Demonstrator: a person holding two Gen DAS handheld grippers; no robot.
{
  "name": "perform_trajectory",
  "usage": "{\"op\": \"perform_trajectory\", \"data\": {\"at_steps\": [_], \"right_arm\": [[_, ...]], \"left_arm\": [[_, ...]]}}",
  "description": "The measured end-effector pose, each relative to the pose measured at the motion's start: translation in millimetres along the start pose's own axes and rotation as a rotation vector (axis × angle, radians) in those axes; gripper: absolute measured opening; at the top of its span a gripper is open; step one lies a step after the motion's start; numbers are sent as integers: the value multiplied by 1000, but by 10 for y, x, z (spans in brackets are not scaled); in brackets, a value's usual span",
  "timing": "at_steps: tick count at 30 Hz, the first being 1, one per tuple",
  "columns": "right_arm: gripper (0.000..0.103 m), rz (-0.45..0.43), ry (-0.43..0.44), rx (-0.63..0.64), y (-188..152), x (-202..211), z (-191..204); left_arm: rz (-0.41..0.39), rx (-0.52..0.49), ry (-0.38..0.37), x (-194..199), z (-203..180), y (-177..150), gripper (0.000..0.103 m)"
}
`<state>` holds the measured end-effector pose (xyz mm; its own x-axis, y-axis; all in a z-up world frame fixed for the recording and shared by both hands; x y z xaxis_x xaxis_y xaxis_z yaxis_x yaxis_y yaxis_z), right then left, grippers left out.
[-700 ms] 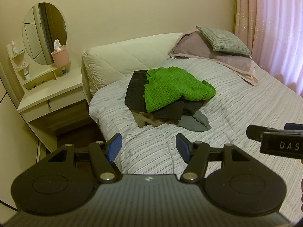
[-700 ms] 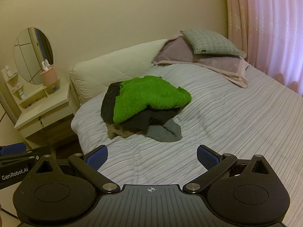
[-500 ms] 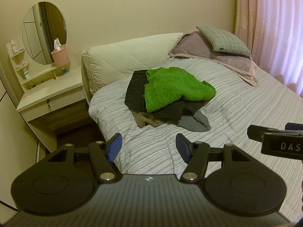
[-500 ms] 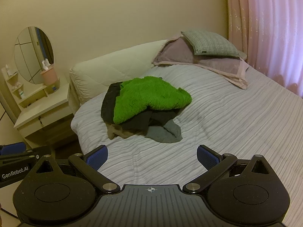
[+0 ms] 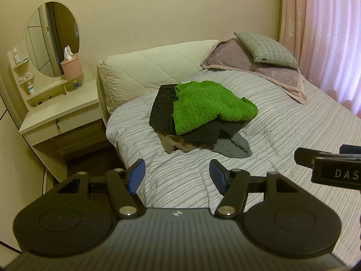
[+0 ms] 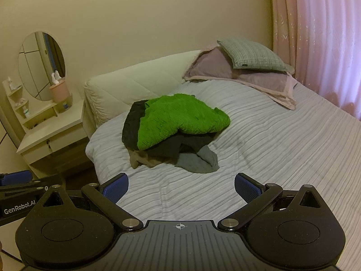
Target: Fold clothes
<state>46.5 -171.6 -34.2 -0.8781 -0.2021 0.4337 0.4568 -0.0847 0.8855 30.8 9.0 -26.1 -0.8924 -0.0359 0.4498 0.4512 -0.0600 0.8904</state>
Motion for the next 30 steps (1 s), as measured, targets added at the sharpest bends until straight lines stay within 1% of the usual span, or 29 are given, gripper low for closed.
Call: {"op": "perform_trajectory", "data": {"at_steps": [14, 30], "right_arm": [[102, -21, -3, 4, -61, 72, 85], [102, -16, -5, 4, -100, 107, 151]], "left_arm": [[-8, 4, -9, 72, 78, -19, 59], [0, 6, -13, 101, 134, -74, 59]]}}
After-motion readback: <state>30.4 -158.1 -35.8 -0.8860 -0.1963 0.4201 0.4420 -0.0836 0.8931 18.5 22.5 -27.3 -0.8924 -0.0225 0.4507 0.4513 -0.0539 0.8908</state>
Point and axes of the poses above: each gripper's, at about its wrist camera, not at the fingertips, and x roughly against the way its jaws point, z to its left, y to its top, the point moved 4 cm from there along -x, roughly the way its jaws point, and after that the axes turned 13 degrees about -z, right-handed, at the moved point
